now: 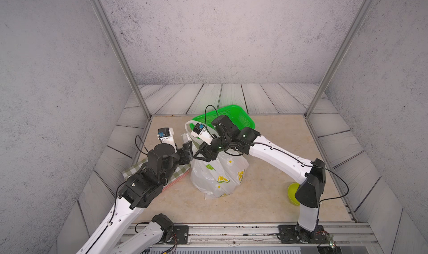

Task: Place the pineapple into a plastic bag & tie a knot
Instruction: Adjust the plastic bag at the center of the board.

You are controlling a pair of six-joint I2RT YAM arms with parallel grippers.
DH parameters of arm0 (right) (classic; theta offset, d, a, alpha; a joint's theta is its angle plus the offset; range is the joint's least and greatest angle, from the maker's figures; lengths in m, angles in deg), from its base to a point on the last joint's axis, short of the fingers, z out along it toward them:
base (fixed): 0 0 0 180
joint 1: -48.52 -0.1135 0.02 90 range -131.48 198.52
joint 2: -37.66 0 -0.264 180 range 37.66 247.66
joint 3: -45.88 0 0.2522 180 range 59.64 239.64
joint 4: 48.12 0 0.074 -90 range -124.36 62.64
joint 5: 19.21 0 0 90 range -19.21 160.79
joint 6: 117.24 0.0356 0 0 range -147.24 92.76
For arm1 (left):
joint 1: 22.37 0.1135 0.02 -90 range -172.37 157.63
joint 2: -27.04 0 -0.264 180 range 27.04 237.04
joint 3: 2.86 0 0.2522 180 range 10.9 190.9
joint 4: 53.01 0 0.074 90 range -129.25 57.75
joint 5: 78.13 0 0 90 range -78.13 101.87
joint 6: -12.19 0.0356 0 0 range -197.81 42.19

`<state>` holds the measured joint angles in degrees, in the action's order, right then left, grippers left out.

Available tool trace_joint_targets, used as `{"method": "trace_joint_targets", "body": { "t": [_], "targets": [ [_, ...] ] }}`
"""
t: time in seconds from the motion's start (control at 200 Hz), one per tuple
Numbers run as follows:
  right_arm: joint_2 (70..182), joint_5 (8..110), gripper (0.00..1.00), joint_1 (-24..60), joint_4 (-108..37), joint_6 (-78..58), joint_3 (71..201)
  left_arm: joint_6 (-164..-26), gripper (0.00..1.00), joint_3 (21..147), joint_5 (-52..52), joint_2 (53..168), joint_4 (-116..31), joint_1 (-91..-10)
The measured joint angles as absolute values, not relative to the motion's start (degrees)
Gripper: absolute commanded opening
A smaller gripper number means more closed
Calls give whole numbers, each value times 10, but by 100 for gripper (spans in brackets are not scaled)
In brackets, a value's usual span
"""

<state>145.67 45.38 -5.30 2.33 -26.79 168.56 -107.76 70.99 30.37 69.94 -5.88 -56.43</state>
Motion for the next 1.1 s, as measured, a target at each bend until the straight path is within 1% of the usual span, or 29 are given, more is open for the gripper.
{"method": "trace_joint_targets", "body": {
  "t": [0.025, 0.075, 0.135, 0.235, 0.34, 0.465, 0.596, 0.751, 0.921, 1.101],
  "targets": [
    [1457, 455, 62, -53, 23, -268, 1686, -1070, 100, 705, 304, 687, -59, -558],
    [1456, 456, 63, -53, 22, -268, 1687, -1069, 100, 692, 294, 663, -63, -543],
    [1455, 457, 65, -53, 23, -269, 1687, -1063, 100, 664, 258, 631, -86, -513],
    [1454, 460, 70, -53, 23, -269, 1688, -1067, 100, 614, 167, 603, -138, -447],
    [1451, 471, 76, -53, 30, -265, 1697, -1090, 100, 580, 66, 625, -188, -372],
    [1440, 490, 75, -53, 40, -247, 1728, -1123, 90, 574, -29, 680, -223, -290],
    [1432, 507, 75, -53, 47, -216, 1785, -1163, 86, 545, -88, 686, -259, -223],
    [1441, 519, 72, -53, 67, -178, 1875, -1193, 81, 506, -122, 653, -282, -208],
    [1502, 524, 69, -53, 102, -146, 2005, -1208, 80, 486, -135, 645, -291, -208],
    [1556, 521, 69, -55, 126, -122, 2027, -1211, 79, 479, -135, 647, -292, -207]
  ]
}}
